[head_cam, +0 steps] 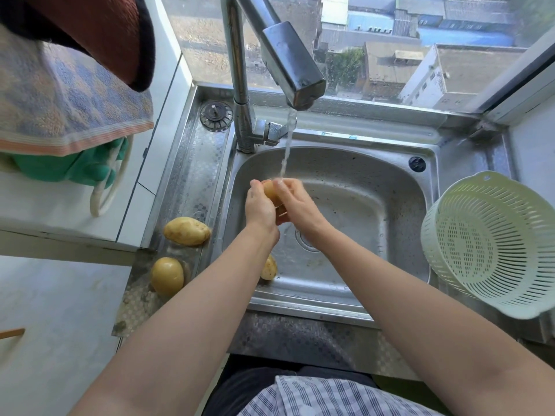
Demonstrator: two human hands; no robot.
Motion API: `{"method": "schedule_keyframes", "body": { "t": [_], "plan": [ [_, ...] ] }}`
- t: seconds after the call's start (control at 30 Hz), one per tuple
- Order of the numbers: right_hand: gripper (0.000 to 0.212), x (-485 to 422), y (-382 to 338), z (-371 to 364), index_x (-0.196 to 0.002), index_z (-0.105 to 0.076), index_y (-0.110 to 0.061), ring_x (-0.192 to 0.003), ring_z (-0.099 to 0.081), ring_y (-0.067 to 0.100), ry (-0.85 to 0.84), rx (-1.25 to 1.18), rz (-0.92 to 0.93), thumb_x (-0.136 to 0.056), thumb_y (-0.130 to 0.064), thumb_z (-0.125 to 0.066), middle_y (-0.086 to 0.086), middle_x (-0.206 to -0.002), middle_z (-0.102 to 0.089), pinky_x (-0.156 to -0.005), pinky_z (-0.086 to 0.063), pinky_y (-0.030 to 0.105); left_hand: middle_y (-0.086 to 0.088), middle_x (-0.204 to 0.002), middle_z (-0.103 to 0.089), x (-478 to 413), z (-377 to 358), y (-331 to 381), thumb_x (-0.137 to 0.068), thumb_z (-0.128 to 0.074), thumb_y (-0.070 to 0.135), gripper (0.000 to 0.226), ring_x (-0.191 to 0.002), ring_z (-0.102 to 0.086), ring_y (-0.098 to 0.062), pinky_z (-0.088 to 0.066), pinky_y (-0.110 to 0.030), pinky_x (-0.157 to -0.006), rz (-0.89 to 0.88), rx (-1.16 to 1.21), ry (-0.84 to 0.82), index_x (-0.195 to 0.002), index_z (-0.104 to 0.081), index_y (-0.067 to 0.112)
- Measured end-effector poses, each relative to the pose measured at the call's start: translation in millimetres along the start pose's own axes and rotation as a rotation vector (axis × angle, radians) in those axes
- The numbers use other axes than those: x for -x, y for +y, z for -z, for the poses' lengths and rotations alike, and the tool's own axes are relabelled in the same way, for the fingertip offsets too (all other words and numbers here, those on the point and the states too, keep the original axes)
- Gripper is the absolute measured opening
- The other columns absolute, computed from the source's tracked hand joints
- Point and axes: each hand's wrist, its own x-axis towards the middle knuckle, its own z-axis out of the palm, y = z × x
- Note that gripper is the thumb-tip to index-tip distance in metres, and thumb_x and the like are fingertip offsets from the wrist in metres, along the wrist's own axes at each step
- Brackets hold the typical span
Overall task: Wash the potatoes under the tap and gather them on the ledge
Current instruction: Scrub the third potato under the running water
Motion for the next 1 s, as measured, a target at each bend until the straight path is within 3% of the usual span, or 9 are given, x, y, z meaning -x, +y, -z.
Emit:
{"method": "schedule_keyframes", "body": {
  "t": [0.07,0.2,0.3,0.4,0.57,0.73,0.83,0.9,1.0],
  "plan": [
    [0.037,-3.9,2.5,-6.4,-0.122,-0.050,-0.008,-0.093,-0.062,0.019,0.032,0.056,-0.002,-0.098,-0.037,-0.049,0.005,-0.106,-0.061,-0.076,-0.054,0.034,-0.011,-0.103,-0.062,7.2,-1.2,-0.5,-0.103,-0.028,0.040,0.045,-0.084,-0.061,-0.018,-0.050,-0.028,-0.061,-0.028,-0.075,-0.059,-0.117,-0.055,0.008],
    [0.054,-16.0,4.0,-11.0,-0.085,-0.056,-0.009,-0.076,-0.056,0.028,0.219,0.163,-0.079,-0.088,-0.054,-0.027,0.008,-0.081,-0.060,-0.065,-0.046,0.044,-0.007,-0.101,-0.063,10.6,13.6,0.2,-0.102,-0.036,0.038,0.034,-0.082,-0.059,-0.011,-0.043,-0.023,-0.063,-0.234,-0.511,-0.213,-0.106,-0.057,0.011],
    [0.038,-14.8,-1.4,-10.0,-0.071,-0.046,-0.013,-0.093,-0.059,0.043,0.235,0.274,-0.133,-0.085,-0.037,-0.020,0.015,-0.085,-0.061,-0.086,-0.048,0.058,-0.009,-0.118,-0.060,6.0,27.7,-1.4,-0.098,-0.045,0.044,0.043,-0.103,-0.063,-0.021,-0.047,-0.025,-0.072,-0.339,-0.747,-0.205,-0.126,-0.052,0.012],
    [0.034,-11.0,-1.6,-17.2,-0.091,-0.050,-0.013,-0.098,-0.058,0.034,0.235,0.183,-0.155,-0.096,-0.035,-0.025,0.006,-0.090,-0.057,-0.091,-0.049,0.053,-0.006,-0.123,-0.059,10.4,28.8,3.5,-0.100,-0.042,0.042,0.049,-0.105,-0.064,-0.026,-0.057,-0.038,-0.077,-0.173,-0.616,-0.266,-0.143,-0.035,0.021],
    [0.031,-12.4,5.7,-18.0,-0.121,-0.048,-0.012,-0.103,-0.063,0.023,0.118,0.008,-0.090,-0.099,-0.034,-0.044,0.008,-0.112,-0.063,-0.090,-0.052,0.040,-0.009,-0.113,-0.067,4.9,42.0,9.8,-0.099,-0.049,0.035,0.035,-0.090,-0.070,-0.022,-0.058,-0.035,-0.076,-0.122,-0.489,-0.230,-0.127,-0.053,0.016],
    [0.028,-11.7,3.6,-17.0,-0.104,-0.071,-0.012,-0.074,-0.064,0.017,0.196,-0.103,-0.009,-0.100,-0.028,-0.048,0.008,-0.088,-0.071,-0.057,-0.051,0.023,-0.022,-0.113,-0.066,0.3,55.7,12.9,-0.087,-0.070,0.025,0.048,-0.086,-0.071,-0.030,-0.057,-0.028,-0.068,-0.049,-0.283,-0.234,-0.125,-0.048,0.005],
    [0.037,-15.4,3.3,-20.9,-0.101,-0.072,-0.007,-0.066,-0.064,0.025,0.196,-0.094,-0.029,-0.102,-0.031,-0.044,0.016,-0.085,-0.070,-0.053,-0.055,0.030,-0.026,-0.116,-0.064,0.0,59.1,15.7,-0.083,-0.074,0.021,0.052,-0.087,-0.068,-0.029,-0.057,-0.025,-0.065,-0.109,-0.333,-0.209,-0.124,-0.049,-0.001],
    [0.040,-16.7,5.1,-25.9,-0.108,-0.068,0.001,-0.068,-0.068,0.039,0.135,-0.080,-0.057,-0.103,-0.029,-0.042,0.027,-0.092,-0.069,-0.061,-0.060,0.043,-0.023,-0.117,-0.064,-1.1,63.0,19.6,-0.081,-0.074,0.018,0.048,-0.096,-0.067,-0.030,-0.059,-0.035,-0.076,-0.165,-0.408,-0.179,-0.121,-0.054,0.001],
    [0.037,-19.8,8.5,-34.1,-0.121,-0.056,0.003,-0.058,-0.066,0.031,0.076,-0.044,-0.142,-0.104,-0.022,-0.035,0.024,-0.099,-0.064,-0.058,-0.059,0.039,-0.008,-0.109,-0.066,-4.2,69.6,31.6,-0.074,-0.074,0.026,0.043,-0.101,-0.062,-0.026,-0.052,-0.038,-0.090,-0.357,-0.735,-0.009,-0.114,-0.061,0.014]
  ]
}}
